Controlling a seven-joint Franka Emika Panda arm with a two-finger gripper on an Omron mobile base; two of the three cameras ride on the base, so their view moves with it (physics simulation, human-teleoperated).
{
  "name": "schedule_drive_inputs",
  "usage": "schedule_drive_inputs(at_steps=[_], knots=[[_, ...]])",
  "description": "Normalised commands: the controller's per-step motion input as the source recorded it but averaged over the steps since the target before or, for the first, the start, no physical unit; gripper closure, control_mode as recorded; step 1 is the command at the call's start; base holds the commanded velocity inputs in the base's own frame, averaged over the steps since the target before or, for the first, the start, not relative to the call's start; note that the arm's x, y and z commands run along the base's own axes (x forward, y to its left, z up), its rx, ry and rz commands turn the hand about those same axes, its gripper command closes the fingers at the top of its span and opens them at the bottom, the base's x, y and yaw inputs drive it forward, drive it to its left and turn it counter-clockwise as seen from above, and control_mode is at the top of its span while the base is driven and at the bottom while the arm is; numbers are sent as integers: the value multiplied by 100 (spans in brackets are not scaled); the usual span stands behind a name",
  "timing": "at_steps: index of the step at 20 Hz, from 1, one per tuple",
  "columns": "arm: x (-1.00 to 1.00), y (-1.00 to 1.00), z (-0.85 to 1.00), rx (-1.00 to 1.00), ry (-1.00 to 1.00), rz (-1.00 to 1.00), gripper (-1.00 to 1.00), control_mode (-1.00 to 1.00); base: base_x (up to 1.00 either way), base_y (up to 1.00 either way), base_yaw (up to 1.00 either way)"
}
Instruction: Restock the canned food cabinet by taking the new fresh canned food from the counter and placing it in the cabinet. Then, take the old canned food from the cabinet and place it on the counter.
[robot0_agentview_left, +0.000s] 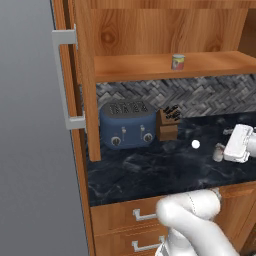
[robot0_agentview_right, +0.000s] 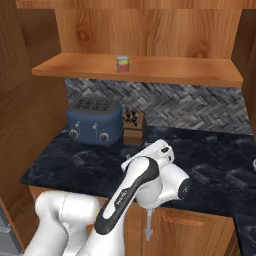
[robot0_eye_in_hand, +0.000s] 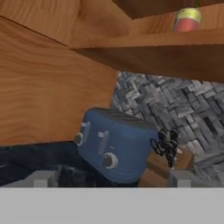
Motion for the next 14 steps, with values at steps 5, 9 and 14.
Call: schedule_drive_inputs(at_steps=[5,9,14], knots=[[-79,100,62,-32,-11,0,-100,-100,0,0,0],[-45,100,93,-46,-1,0,-100,-100,0,0,0],[-3,62,41,-46,0,1,-100,-100,0,0,0]])
